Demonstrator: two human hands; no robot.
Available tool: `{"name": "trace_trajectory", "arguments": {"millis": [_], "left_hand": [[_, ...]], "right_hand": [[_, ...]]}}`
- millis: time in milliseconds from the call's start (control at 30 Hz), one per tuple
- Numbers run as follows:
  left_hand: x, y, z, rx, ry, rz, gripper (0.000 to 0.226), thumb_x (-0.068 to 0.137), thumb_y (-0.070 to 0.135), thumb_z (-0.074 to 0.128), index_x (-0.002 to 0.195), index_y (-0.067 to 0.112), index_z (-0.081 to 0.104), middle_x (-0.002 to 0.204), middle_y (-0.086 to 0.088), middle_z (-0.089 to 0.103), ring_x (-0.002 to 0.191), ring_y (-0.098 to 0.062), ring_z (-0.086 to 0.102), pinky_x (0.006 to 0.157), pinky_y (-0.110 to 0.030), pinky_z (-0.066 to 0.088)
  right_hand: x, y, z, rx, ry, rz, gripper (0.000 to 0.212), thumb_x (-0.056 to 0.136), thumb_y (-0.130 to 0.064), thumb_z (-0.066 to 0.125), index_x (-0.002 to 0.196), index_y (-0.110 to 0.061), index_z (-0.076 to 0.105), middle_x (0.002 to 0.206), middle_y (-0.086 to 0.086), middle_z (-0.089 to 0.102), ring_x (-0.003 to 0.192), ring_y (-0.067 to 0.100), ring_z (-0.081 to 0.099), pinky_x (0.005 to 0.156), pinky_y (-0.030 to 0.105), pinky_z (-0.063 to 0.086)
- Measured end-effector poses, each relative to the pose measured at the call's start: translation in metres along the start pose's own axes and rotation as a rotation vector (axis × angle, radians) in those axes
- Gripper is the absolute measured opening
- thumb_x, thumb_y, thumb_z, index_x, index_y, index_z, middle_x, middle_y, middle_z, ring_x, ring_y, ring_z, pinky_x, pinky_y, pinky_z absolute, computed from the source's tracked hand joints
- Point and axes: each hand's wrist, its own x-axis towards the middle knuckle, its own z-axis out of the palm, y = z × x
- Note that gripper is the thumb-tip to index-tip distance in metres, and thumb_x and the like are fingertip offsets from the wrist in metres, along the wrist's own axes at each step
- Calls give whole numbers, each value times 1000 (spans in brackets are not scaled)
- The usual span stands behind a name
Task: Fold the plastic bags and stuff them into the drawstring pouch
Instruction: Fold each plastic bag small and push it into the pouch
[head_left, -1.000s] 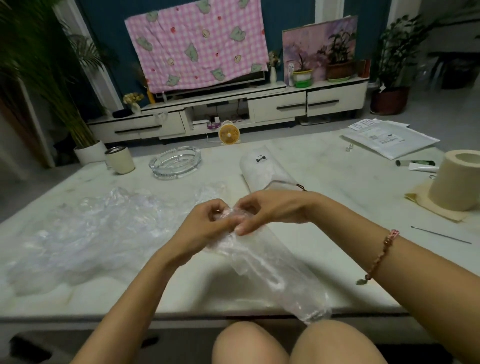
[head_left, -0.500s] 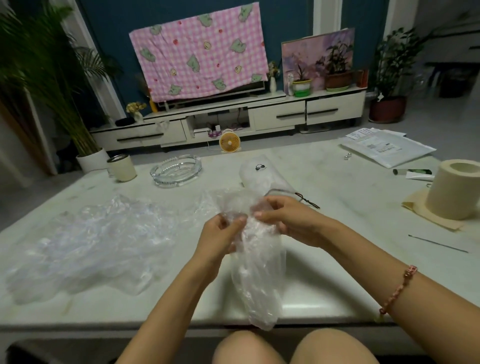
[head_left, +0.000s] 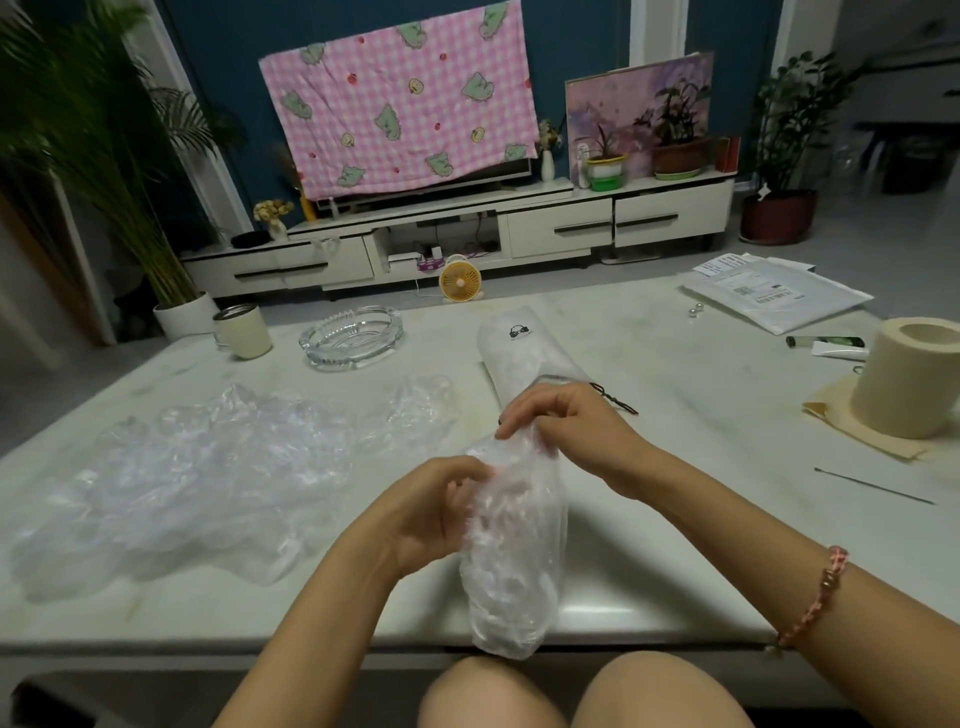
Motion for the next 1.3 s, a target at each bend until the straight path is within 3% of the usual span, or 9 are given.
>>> {"name": "trace_trajectory", "arguments": {"millis": [100, 233, 400, 600, 733, 900, 1133, 1233, 1300], "left_hand": [[2, -2, -9, 38, 106, -30, 12, 87, 9, 54, 90, 6, 65, 65, -5, 67, 57, -16, 62, 58, -27, 50], [2, 1, -11, -29, 131, 4, 14, 89, 11, 54, 96, 3, 64, 67, -9, 67, 59, -19, 64, 61, -31, 50], [1, 2, 1, -14, 108, 26, 14, 86, 9, 57, 95, 0, 65, 72, -11, 64, 64, -20, 62, 56, -28, 54], [-8, -4, 3, 265, 300, 336, 7, 86, 10, 61, 82, 5, 63, 73, -9, 61, 64, -17, 58, 53, -23, 46], [-14, -7, 10, 299, 238, 404, 31, 75, 32, 69, 93, 7, 64, 92, -13, 67, 79, -26, 63, 66, -33, 51], [-24, -8, 6, 466, 76, 412, 63, 57, 51, 76, 105, 14, 62, 105, -11, 68, 98, -26, 65, 89, -43, 53], [-25, -12, 5, 395, 266, 481, 21, 86, -3, 58, 95, 14, 66, 94, -8, 70, 88, -22, 67, 75, -38, 57], [-27, -12, 7, 410, 235, 479, 22, 85, -3, 58, 98, 13, 67, 94, -9, 69, 85, -23, 68, 70, -37, 58], [-27, -13, 9, 387, 205, 506, 22, 83, -5, 60, 97, 11, 66, 89, -9, 67, 74, -21, 66, 65, -39, 58]], "right_hand": [[-10, -2, -11, -3, 58, -35, 37, 73, 10, 49, 101, -6, 68, 91, -5, 63, 77, 2, 53, 70, 8, 42], [-39, 10, -7, -879, 27, -576, 81, 60, -10, 61, 138, -18, 38, 140, 2, 42, 127, 13, 36, 107, 22, 22], [-42, 13, 18, -892, -28, -851, 38, 66, -1, 62, 102, -12, 67, 105, 1, 64, 97, 18, 53, 86, 23, 33], [-51, -6, 12, -125, -207, -134, 3, 83, -11, 68, 80, -11, 70, 74, -6, 62, 70, -2, 51, 71, 13, 40], [-43, -7, 11, -77, -178, 155, 27, 89, -16, 61, 85, 11, 62, 77, 7, 57, 75, 11, 51, 73, 25, 39], [-42, -9, 14, -150, -89, 251, 17, 83, -12, 62, 75, 3, 64, 67, 4, 57, 68, 10, 51, 66, 22, 38], [-56, -3, 18, -228, 260, 151, 41, 72, -28, 80, 102, -20, 53, 102, -9, 54, 90, 9, 52, 77, 19, 43], [-54, -2, 13, 166, 133, 264, 66, 69, -21, 84, 123, -21, 46, 123, 0, 55, 106, 15, 59, 92, 31, 51], [-52, 0, 11, 482, 32, 286, 50, 75, -7, 74, 121, -15, 55, 114, 10, 65, 99, 22, 66, 87, 35, 54]]}}
